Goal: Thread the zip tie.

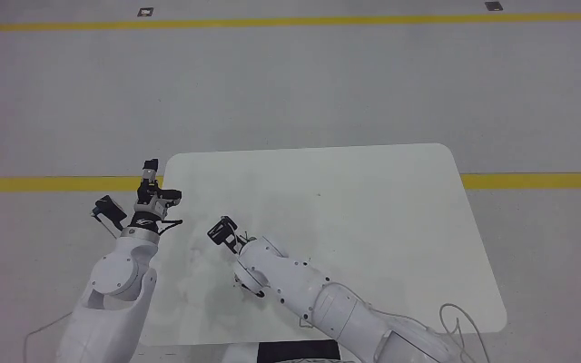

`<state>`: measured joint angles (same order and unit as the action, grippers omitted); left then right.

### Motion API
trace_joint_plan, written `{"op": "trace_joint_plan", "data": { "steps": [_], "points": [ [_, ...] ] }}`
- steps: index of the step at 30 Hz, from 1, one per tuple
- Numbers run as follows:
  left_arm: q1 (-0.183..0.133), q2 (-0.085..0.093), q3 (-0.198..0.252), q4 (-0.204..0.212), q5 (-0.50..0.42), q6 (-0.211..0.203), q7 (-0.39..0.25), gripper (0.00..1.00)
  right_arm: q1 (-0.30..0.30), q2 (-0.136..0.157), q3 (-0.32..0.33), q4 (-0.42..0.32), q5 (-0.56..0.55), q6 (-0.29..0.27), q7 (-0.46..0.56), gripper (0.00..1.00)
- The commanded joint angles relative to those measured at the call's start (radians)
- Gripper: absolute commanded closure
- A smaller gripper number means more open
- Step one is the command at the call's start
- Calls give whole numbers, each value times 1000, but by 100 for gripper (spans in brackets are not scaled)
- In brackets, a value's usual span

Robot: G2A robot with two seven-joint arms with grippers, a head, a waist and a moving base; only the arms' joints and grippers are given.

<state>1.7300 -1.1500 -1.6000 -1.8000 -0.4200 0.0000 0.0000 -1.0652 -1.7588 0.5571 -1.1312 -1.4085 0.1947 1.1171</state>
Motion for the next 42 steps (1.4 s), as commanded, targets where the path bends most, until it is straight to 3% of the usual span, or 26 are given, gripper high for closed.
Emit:
{"op": "trace_joint_plan", "data": {
  "steps": [1, 11, 19, 29, 42],
  "points": [
    [0, 0, 0, 0, 0, 0, 0, 0, 4, -5, 1, 17, 8, -3, -7, 75],
    [0, 0, 0, 0, 0, 0, 0, 0, 17, -24, 13, 65, 59, -42, -46, 74],
    [0, 0, 0, 0, 0, 0, 0, 0, -9, -16, 26, 9, 4, -16, -33, 74],
    [0, 0, 0, 0, 0, 0, 0, 0, -51, 2, 61, -59, -41, -37, -28, 75],
    [0, 0, 0, 0, 0, 0, 0, 0, -45, -5, 88, -27, 6, -84, -59, 78]
  ]
}}
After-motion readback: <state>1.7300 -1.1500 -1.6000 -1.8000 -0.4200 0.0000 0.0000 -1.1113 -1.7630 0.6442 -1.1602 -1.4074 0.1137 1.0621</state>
